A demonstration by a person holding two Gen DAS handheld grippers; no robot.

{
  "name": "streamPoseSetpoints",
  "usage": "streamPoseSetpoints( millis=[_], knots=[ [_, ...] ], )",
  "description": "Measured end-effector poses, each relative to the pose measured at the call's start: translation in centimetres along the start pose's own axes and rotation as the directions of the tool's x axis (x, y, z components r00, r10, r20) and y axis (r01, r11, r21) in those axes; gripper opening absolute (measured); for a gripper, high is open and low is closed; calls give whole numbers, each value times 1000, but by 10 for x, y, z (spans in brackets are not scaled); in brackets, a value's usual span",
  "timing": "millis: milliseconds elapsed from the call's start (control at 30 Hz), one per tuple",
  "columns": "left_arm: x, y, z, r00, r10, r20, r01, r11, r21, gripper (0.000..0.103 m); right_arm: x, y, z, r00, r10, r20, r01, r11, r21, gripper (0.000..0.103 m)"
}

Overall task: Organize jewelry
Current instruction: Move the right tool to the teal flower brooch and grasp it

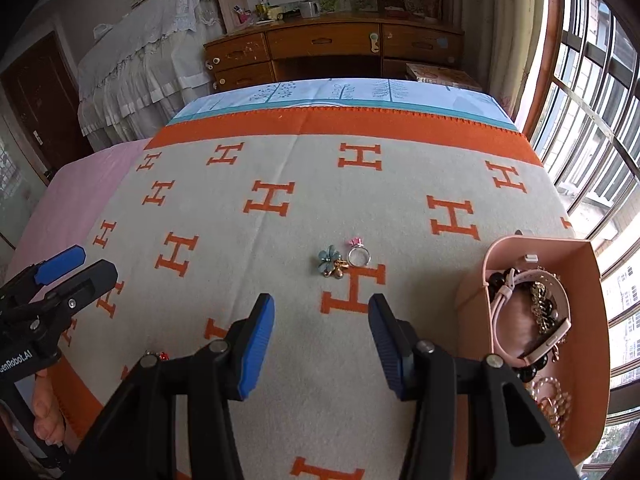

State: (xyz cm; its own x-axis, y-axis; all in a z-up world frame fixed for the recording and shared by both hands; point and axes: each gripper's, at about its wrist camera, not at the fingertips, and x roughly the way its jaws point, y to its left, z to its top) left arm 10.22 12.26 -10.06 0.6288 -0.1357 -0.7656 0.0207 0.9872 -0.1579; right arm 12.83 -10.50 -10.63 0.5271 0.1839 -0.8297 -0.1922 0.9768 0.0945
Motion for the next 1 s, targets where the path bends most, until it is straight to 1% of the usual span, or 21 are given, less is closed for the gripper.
streamPoseSetpoints(
  millis=[33,100,167,233,267,333,467,600,800,933,1000],
  knots=[
    [2,4,-1,1000,5,-2,-5,1000,-4,88,4,2,2,1000,-10,12,10,1000,-14,49],
    [4,11,-2,1000,16,-6,-16,1000,-15,88,13,7,5,999,-35,24,35,999,-37,44],
    [6,19,-4,1000,22,-15,-22,999,-28,88,26,7,7,999,-43,3,43,998,-47,26],
    [7,27,-6,999,27,-23,-28,999,-44,88,40,6,8,999,-45,-29,44,998,-46,20],
    [8,31,-7,999,29,-26,-31,998,-51,88,45,4,8,998,-49,-41,47,998,-43,20],
    [9,38,-9,999,33,-36,-35,997,-65,88,47,4,8,997,-69,-18,68,996,-54,20],
    [12,49,-15,998,24,-59,-29,996,-81,88,49,7,8,995,-102,-7,101,992,-74,20],
    [12,50,-24,997,11,-71,-16,998,-66,88,50,11,10,990,-141,11,141,984,-108,20],
    [4,39,-37,995,-53,-80,54,998,18,88,55,12,14,988,-150,33,153,981,-120,20],
    [-4,24,-50,992,-91,-87,100,990,101,88,53,12,13,992,-116,44,121,986,-117,18],
    [-6,14,-56,993,-82,-83,94,985,146,88,49,12,13,995,-91,46,95,990,-105,18]
  ],
)
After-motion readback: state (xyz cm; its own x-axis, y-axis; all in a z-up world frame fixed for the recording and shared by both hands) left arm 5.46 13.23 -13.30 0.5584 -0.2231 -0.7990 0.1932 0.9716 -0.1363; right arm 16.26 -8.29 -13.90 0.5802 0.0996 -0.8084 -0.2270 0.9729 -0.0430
